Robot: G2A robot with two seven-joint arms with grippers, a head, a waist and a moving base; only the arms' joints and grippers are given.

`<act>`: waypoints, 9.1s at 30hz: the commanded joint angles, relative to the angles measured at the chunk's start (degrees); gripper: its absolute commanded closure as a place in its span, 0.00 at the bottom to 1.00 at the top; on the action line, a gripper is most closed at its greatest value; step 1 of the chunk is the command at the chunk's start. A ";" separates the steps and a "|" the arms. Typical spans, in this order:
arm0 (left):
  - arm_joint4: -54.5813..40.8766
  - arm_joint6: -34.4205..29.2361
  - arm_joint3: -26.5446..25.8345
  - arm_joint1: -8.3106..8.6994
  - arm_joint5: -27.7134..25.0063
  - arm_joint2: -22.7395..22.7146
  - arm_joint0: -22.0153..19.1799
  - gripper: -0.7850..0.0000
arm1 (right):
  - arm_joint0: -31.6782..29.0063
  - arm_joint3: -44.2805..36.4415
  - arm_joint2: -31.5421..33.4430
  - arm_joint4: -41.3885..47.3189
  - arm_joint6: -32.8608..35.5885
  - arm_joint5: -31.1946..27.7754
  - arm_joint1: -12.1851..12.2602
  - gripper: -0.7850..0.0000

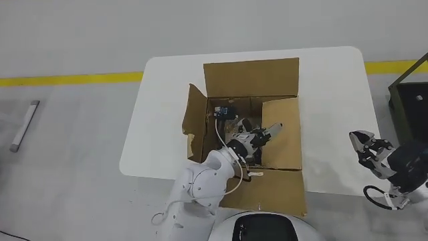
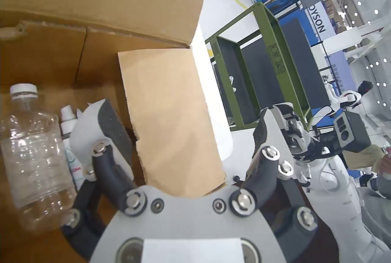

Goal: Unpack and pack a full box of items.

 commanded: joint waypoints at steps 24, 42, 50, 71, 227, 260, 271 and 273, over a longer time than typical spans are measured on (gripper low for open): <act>-1.69 -0.24 8.41 0.49 -0.22 2.24 -1.70 0.00 | 7.80 8.80 -15.97 1.07 2.44 1.77 -1.36 1.00; -5.88 -0.75 8.44 0.62 -0.45 3.44 -3.00 0.00 | 12.23 12.05 -20.98 -0.60 3.51 2.09 -1.83 1.00; -8.91 -0.63 6.38 0.38 0.24 5.18 -3.51 0.00 | 13.10 12.08 -21.54 -0.55 3.76 2.04 -1.89 1.00; -15.24 1.46 2.54 -0.38 -3.21 9.09 -8.98 0.00 | 8.07 7.11 -12.62 13.21 3.16 9.64 -2.08 0.00; 49.13 -9.63 -6.59 2.67 -14.02 12.30 -2.28 0.00 | 9.36 8.96 -9.75 36.99 13.69 8.53 -4.84 1.00; 51.86 -36.78 16.11 -2.79 4.48 15.42 -19.31 0.00 | 9.47 8.88 -10.67 34.66 12.54 9.17 -5.35 1.00; 52.29 -36.83 16.57 -2.81 4.17 15.57 -19.43 0.00 | 9.36 8.81 -10.56 33.96 12.65 9.04 -5.45 1.00; 52.29 -36.83 16.57 -2.81 4.17 15.57 -19.43 0.00 | 9.35 8.93 -10.50 33.90 12.62 8.94 -5.46 1.00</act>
